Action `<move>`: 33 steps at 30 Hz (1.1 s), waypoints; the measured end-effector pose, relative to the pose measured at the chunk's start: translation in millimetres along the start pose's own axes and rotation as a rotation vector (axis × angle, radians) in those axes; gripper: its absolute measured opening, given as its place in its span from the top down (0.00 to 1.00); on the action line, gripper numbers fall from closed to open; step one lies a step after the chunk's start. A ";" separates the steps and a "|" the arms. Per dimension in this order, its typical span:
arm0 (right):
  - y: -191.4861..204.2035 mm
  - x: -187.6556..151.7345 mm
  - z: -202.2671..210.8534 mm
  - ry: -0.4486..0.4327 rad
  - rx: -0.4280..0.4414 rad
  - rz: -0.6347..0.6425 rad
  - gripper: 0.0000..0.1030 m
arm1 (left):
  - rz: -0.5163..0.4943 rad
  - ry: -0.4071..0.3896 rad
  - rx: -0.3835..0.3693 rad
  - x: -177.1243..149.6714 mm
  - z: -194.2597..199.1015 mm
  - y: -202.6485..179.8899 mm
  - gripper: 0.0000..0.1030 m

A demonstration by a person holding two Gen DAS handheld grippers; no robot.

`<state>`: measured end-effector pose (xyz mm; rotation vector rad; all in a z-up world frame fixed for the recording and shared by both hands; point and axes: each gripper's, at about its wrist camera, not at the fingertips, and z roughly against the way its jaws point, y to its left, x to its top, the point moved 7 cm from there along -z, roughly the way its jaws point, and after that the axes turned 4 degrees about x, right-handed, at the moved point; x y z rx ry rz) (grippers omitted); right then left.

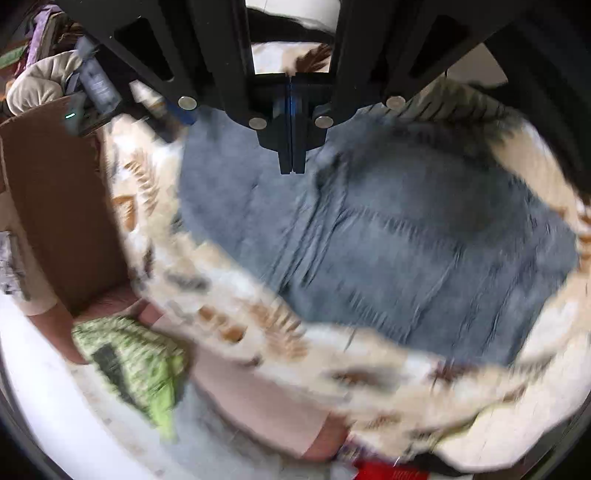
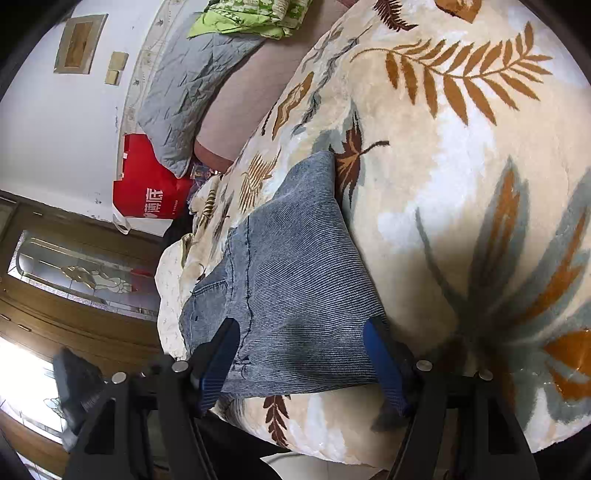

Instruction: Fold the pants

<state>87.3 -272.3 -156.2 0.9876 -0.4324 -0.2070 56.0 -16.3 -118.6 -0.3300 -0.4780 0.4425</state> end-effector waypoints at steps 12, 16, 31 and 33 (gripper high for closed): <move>3.1 -0.6 4.6 -0.001 -0.081 0.046 0.24 | 0.017 0.032 -0.167 21.4 -4.8 -20.7 0.29; -1.1 0.1 6.6 -0.003 -0.068 0.034 0.24 | 0.072 0.099 -0.149 20.2 -25.2 -12.7 0.44; -5.8 1.6 4.4 -0.002 -0.025 0.010 0.24 | 0.049 0.105 -0.018 16.3 -44.4 -8.7 0.56; -5.2 1.6 3.8 -0.001 -0.030 0.016 0.24 | 0.031 0.121 0.010 17.6 -50.8 -8.9 0.90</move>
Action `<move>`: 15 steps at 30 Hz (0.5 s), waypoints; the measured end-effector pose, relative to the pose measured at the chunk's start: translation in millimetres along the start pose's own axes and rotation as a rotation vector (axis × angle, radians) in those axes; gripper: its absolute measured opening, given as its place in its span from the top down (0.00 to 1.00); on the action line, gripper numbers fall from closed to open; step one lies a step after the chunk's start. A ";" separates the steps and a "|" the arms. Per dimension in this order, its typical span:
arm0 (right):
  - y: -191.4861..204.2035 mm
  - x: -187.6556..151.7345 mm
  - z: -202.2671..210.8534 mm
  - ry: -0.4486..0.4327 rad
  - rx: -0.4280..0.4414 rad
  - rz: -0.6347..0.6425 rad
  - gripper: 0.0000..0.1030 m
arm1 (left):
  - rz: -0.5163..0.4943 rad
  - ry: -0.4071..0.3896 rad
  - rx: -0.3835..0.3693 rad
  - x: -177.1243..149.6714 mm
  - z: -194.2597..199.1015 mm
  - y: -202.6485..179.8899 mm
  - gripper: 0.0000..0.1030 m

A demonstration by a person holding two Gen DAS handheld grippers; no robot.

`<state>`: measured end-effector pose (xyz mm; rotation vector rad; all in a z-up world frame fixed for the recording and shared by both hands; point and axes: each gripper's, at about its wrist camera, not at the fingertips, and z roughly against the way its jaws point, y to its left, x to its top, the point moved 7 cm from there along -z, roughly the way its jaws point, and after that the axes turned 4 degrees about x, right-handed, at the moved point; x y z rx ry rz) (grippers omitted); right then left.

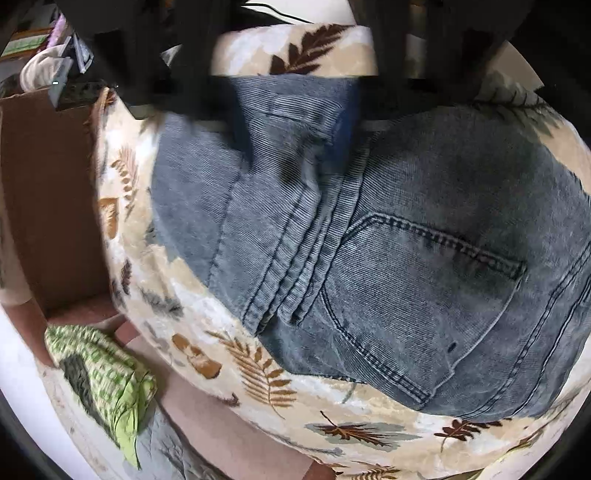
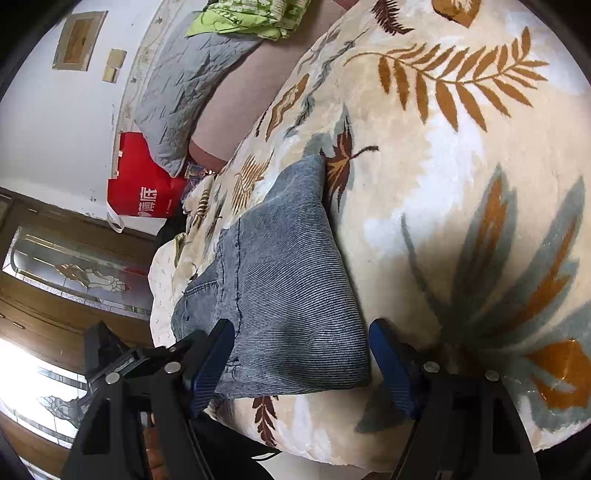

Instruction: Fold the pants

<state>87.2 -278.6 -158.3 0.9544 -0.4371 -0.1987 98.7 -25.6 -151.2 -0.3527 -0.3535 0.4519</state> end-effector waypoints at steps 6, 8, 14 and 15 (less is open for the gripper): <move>3.7 -0.1 2.5 -0.001 -0.034 0.026 0.24 | -0.039 -0.100 -0.055 0.3 41.2 -10.1 0.91; 13.5 1.7 8.8 -0.016 -0.046 0.058 0.24 | -0.062 -0.139 -0.069 -4.7 60.4 -14.3 0.91; 59.9 4.2 13.0 -0.032 -0.026 0.183 0.24 | -0.021 -0.042 -0.006 -28.8 21.0 12.6 0.90; 62.5 3.5 8.6 -0.021 -0.022 0.189 0.24 | -0.016 -0.021 0.000 -27.0 6.4 19.2 0.88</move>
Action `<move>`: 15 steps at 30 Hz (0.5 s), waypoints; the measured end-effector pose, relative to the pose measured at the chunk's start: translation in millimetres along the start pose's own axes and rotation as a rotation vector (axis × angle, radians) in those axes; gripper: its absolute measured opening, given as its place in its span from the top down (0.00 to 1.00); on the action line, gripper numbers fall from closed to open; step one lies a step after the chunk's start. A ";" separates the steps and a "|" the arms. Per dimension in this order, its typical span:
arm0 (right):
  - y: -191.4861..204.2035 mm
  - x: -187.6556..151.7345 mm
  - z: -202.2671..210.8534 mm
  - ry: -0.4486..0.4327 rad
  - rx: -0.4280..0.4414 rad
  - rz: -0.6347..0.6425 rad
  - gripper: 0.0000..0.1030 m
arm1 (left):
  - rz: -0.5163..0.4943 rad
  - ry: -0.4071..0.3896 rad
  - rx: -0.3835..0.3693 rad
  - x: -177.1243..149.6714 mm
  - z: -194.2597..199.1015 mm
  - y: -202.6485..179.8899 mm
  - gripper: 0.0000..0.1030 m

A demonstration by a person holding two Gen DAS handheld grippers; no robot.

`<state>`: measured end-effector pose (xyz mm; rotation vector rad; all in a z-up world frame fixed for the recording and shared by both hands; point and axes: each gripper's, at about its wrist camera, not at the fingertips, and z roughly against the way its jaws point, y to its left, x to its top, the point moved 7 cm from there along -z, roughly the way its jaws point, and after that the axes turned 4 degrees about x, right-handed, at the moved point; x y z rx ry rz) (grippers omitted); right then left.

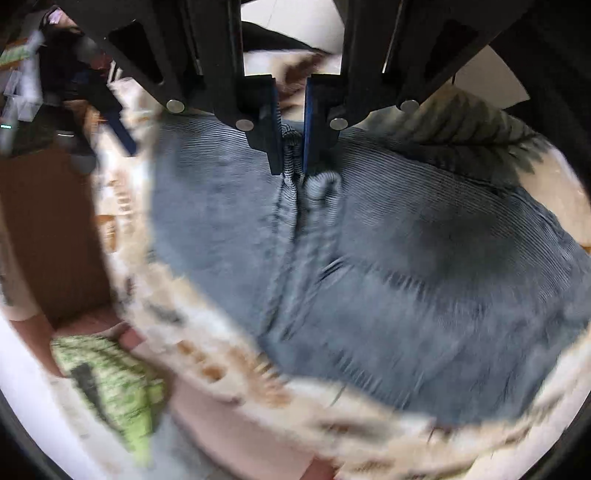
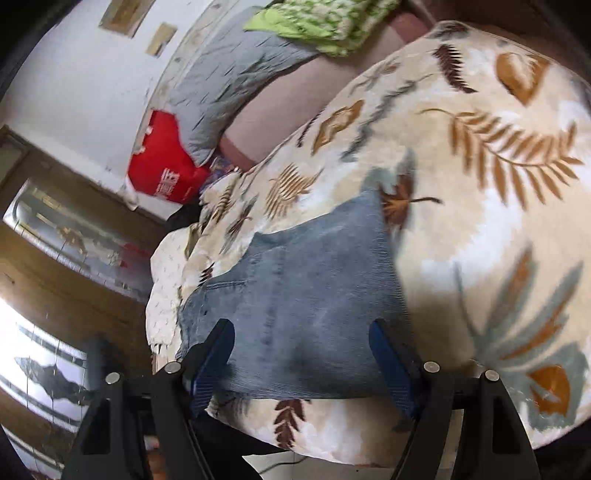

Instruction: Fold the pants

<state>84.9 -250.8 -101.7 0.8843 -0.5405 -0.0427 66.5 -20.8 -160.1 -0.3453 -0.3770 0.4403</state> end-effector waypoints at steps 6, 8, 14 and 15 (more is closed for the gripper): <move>-24.0 -19.8 -43.3 0.123 -0.012 -0.049 0.19 | -0.073 -0.092 -0.023 10.1 32.7 -10.9 0.75; -24.3 -17.7 -43.5 0.141 -0.011 -0.064 0.19 | -0.122 -0.150 -0.042 14.4 48.5 -26.4 0.61; -4.4 14.7 -24.4 0.114 0.050 -0.060 0.19 | -0.260 -0.050 0.038 11.9 -0.6 -52.9 0.59; 2.1 29.7 -22.0 0.097 0.070 -0.052 0.19 | -0.255 -0.008 0.050 8.5 -17.7 -47.3 0.63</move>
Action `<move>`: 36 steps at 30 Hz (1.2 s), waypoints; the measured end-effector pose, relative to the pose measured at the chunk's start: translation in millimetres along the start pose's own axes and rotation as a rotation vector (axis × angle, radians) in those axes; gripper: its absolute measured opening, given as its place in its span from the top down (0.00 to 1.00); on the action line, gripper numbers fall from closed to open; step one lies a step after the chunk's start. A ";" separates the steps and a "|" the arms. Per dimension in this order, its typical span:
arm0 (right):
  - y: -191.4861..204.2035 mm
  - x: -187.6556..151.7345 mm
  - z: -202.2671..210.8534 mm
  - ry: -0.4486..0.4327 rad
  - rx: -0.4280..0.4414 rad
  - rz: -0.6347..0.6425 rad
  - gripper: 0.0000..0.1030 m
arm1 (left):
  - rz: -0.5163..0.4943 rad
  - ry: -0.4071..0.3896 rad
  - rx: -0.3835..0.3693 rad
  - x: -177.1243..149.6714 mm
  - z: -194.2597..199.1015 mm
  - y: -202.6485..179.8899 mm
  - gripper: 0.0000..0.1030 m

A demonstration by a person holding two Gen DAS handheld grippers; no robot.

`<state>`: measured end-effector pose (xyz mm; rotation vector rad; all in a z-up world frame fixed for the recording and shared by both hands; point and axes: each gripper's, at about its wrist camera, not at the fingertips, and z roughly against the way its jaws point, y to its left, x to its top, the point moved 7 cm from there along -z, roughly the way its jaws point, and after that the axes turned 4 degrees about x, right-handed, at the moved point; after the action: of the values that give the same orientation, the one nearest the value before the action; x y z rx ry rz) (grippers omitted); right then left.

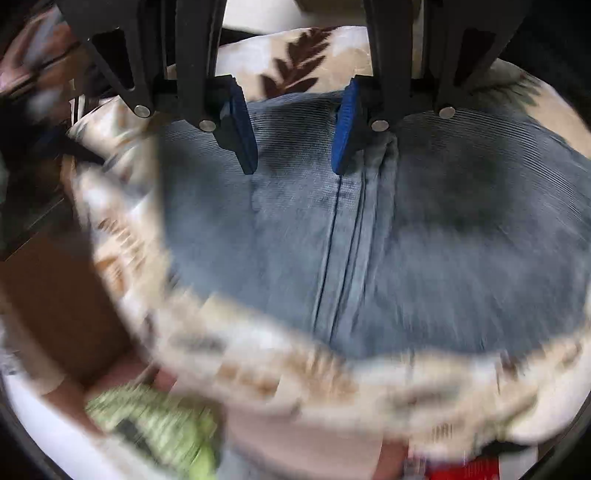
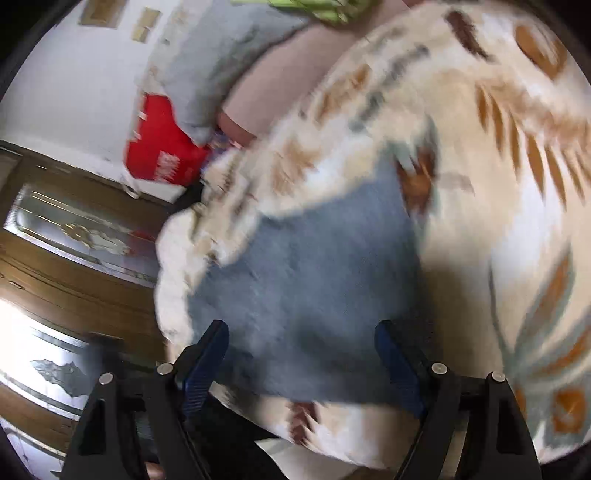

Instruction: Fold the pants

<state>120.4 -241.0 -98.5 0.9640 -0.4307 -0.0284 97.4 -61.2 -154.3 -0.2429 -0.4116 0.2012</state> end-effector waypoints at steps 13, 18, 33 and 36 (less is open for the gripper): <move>-21.5 58.9 -41.3 0.010 -0.031 -0.088 0.21 | 0.032 -0.070 -0.146 7.9 31.6 24.8 0.59; -34.2 26.3 -60.2 0.120 -0.133 -0.023 0.11 | 0.251 -0.236 -0.147 0.5 92.0 94.4 0.34; 67.4 -13.9 -80.2 0.183 -0.076 0.197 0.10 | 0.870 -0.304 -0.222 -19.0 83.0 253.9 0.34; 92.6 -25.4 -101.4 0.245 0.064 0.160 0.10 | 0.878 -0.312 -0.195 -19.3 80.1 257.0 0.35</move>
<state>119.2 -102.2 -83.1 0.9793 -0.2823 0.2470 9.8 194.0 -160.4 -0.5810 -0.6162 1.0736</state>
